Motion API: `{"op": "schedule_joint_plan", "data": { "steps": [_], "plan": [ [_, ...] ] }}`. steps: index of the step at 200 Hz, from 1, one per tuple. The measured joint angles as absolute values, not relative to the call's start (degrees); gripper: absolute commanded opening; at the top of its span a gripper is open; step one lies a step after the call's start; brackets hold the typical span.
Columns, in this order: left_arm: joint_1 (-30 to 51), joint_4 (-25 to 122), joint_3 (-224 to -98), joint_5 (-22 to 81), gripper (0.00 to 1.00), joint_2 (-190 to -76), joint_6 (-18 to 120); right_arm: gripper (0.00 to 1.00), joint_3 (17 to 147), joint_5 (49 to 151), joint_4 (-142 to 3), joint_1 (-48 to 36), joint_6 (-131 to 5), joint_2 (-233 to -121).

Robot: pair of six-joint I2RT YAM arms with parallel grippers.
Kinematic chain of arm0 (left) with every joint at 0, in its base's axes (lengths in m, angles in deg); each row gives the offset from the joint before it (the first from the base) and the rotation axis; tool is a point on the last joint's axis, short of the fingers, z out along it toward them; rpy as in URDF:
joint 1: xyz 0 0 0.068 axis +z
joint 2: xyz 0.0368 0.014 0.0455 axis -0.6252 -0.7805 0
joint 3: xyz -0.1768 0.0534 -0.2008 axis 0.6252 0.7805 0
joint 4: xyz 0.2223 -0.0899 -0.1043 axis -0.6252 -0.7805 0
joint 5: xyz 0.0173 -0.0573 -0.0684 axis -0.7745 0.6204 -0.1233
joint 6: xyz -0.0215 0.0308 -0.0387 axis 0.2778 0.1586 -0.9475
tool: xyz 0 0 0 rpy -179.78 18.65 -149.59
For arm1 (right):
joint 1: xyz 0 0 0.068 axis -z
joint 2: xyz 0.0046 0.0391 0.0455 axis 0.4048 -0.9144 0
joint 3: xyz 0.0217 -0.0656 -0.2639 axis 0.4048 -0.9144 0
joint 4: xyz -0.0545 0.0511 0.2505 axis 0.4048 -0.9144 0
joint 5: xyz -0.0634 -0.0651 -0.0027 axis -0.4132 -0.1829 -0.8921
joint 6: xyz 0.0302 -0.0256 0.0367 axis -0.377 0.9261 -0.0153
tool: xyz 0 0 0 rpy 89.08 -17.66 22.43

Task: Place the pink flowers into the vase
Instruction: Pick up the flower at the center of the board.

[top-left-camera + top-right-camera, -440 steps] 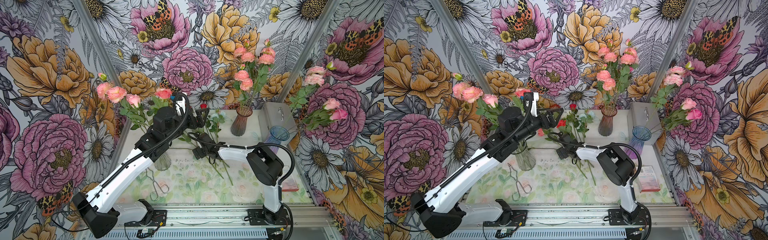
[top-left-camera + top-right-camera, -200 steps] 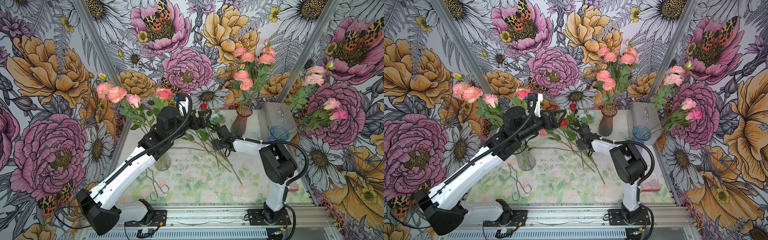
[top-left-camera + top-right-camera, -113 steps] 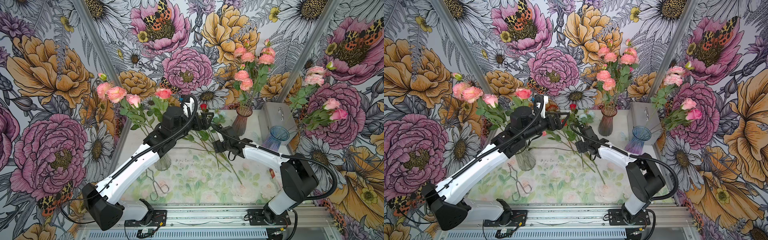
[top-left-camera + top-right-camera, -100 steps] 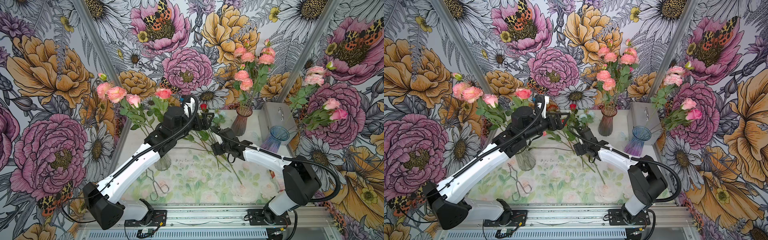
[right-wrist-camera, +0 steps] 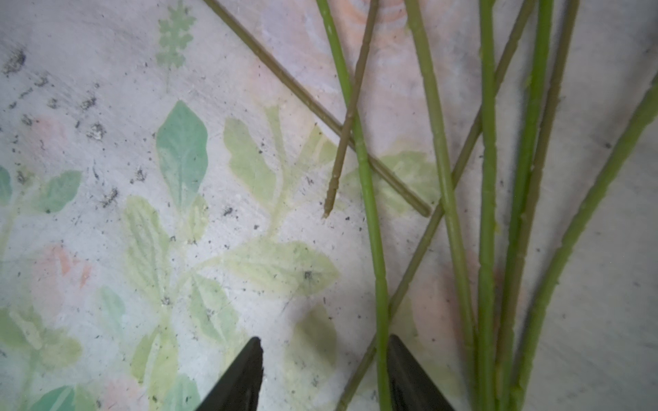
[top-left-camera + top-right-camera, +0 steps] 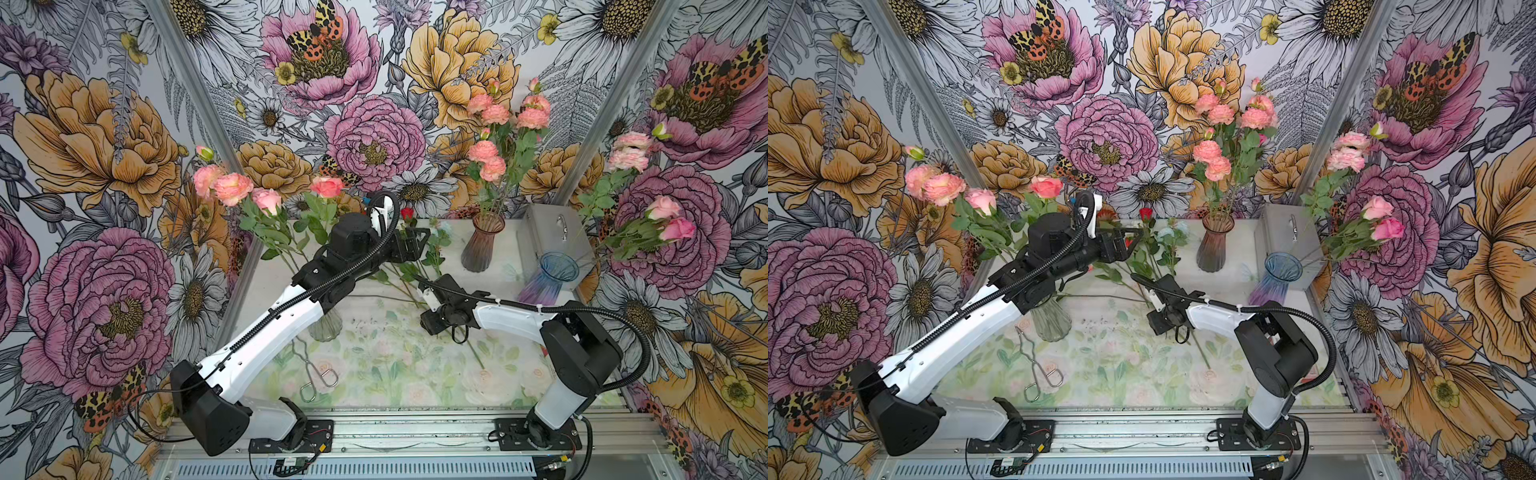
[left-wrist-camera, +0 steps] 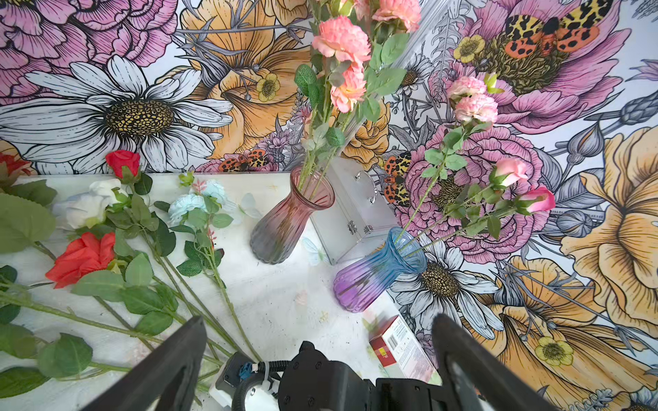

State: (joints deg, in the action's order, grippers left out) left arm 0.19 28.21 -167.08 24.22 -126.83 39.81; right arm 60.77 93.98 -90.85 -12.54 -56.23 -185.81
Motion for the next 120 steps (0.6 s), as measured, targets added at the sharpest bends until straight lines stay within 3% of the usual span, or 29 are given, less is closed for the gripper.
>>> {"op": "schedule_joint_plan", "data": {
  "steps": [63,101,120],
  "plan": [
    [0.19,28.18,-167.08,24.42,0.99,-126.76,39.78,0.46,56.86,94.39,-90.90,-9.81,-57.08,-184.26],
    [0.19,28.16,-167.08,24.46,0.99,-126.78,39.76,0.24,56.46,94.43,-91.01,-9.68,-58.22,-184.26],
    [0.19,28.16,-167.08,24.46,0.98,-126.78,39.50,0.21,56.46,94.81,-91.01,-9.68,-58.39,-184.26]
  ]
}}
